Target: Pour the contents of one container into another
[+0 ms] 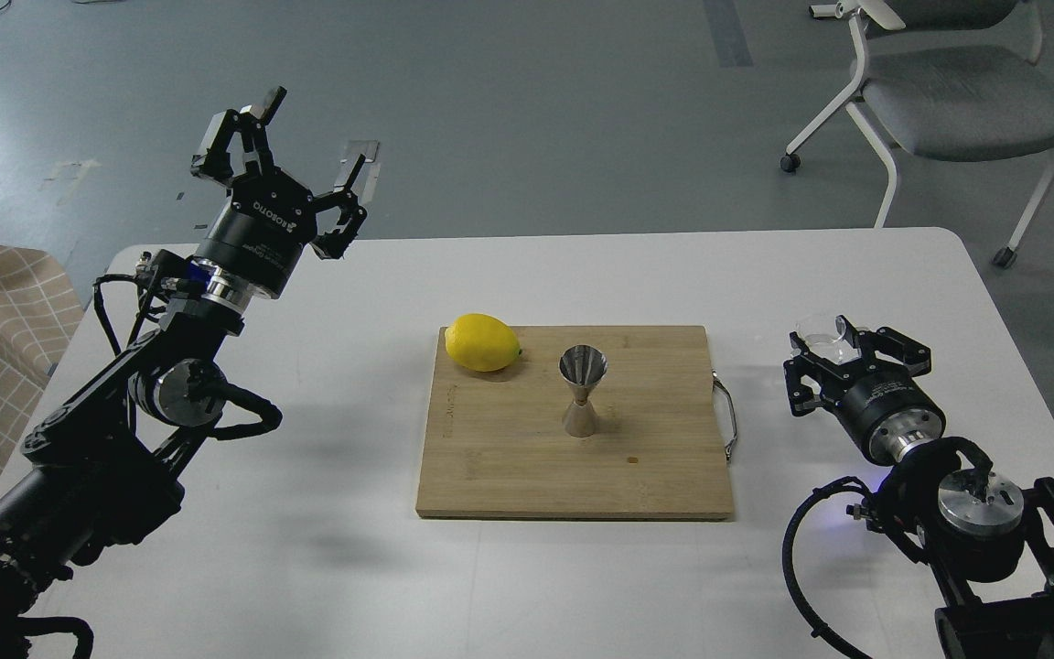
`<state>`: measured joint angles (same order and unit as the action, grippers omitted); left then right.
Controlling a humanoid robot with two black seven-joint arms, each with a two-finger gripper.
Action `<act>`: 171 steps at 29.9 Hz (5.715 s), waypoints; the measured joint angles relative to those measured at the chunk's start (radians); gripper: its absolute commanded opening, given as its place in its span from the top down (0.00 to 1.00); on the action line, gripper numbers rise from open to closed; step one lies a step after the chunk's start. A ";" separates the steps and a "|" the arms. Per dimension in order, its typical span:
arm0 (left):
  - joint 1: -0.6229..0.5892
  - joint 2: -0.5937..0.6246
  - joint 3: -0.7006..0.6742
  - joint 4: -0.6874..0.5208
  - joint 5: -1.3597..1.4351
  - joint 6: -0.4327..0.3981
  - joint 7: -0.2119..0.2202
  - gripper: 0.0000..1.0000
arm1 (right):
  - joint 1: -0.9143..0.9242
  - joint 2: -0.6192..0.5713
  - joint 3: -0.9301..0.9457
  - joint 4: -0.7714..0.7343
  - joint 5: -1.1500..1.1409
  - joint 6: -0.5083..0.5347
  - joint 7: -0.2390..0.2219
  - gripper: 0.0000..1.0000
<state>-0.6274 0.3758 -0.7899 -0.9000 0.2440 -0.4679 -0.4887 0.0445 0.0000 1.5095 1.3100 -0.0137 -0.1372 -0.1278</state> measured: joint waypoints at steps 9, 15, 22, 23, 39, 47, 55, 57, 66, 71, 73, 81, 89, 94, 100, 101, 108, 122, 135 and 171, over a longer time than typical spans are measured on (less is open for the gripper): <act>0.000 0.000 0.000 0.000 0.000 0.000 0.000 0.02 | 0.001 0.000 -0.021 0.015 0.000 0.001 0.001 0.66; 0.000 0.003 0.004 0.001 0.000 0.000 0.000 0.02 | 0.003 0.000 -0.023 0.016 0.002 0.003 0.001 0.49; 0.000 0.000 0.005 0.002 0.004 0.000 0.000 0.02 | -0.005 0.000 -0.021 0.012 0.017 0.063 -0.001 0.45; 0.000 0.000 0.005 0.003 0.004 0.000 0.000 0.02 | -0.006 0.000 -0.021 0.010 0.017 0.066 -0.001 0.45; 0.000 0.001 0.006 0.006 0.008 -0.001 0.000 0.02 | -0.025 0.000 -0.017 -0.010 0.021 0.086 -0.001 0.41; 0.000 0.003 0.008 0.006 0.011 -0.001 0.000 0.02 | -0.046 0.000 -0.009 -0.058 0.061 0.146 -0.002 0.38; 0.000 0.006 0.009 0.006 0.012 -0.001 0.000 0.02 | -0.054 0.000 -0.006 -0.071 0.069 0.166 -0.003 0.38; 0.000 0.006 0.009 0.006 0.012 -0.001 0.000 0.02 | -0.054 0.000 -0.007 -0.072 0.069 0.167 -0.003 0.36; -0.002 0.008 0.008 0.007 0.012 0.000 0.000 0.02 | -0.052 0.000 -0.005 -0.057 0.069 0.196 -0.003 0.08; -0.003 0.008 0.008 0.008 0.012 0.000 0.000 0.02 | -0.051 0.000 -0.007 -0.036 0.069 0.199 -0.003 0.04; -0.003 0.008 0.008 0.009 0.012 0.000 0.000 0.02 | -0.052 0.000 -0.008 -0.022 0.069 0.199 -0.003 0.04; -0.005 0.007 0.008 0.009 0.012 -0.003 0.000 0.02 | -0.057 0.000 -0.009 0.067 0.055 0.209 -0.005 0.02; -0.007 0.008 0.009 0.008 0.017 -0.010 0.000 0.02 | -0.039 0.000 -0.011 0.117 0.043 0.303 -0.009 0.00; -0.009 0.021 0.009 0.002 0.033 -0.015 0.000 0.02 | -0.027 0.000 -0.012 0.121 0.027 0.389 -0.011 0.00; -0.009 0.030 0.009 -0.008 0.045 -0.021 0.000 0.02 | 0.005 -0.033 -0.016 0.120 -0.034 0.416 -0.012 0.00; -0.009 0.031 0.009 -0.008 0.048 -0.021 0.000 0.02 | 0.008 -0.045 -0.018 0.119 -0.048 0.416 -0.012 0.00; -0.013 0.062 0.009 -0.012 0.052 -0.021 0.000 0.02 | 0.022 -0.127 -0.017 0.117 -0.135 0.418 -0.010 0.00; -0.027 0.111 0.006 -0.027 0.052 -0.021 0.000 0.02 | -0.003 -0.153 0.003 0.120 -0.144 0.576 -0.001 0.00; -0.019 0.156 -0.007 -0.057 0.051 -0.021 0.000 0.02 | 0.000 -0.146 -0.004 0.112 -0.199 0.619 -0.010 0.00; -0.009 0.196 -0.007 -0.063 0.046 -0.021 0.000 0.02 | 0.047 -0.128 0.144 0.126 -0.250 0.611 -0.001 0.00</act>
<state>-0.6365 0.5719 -0.7973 -0.9634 0.2902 -0.4887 -0.4887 0.0914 -0.1278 1.6533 1.4363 -0.2641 0.4742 -0.1287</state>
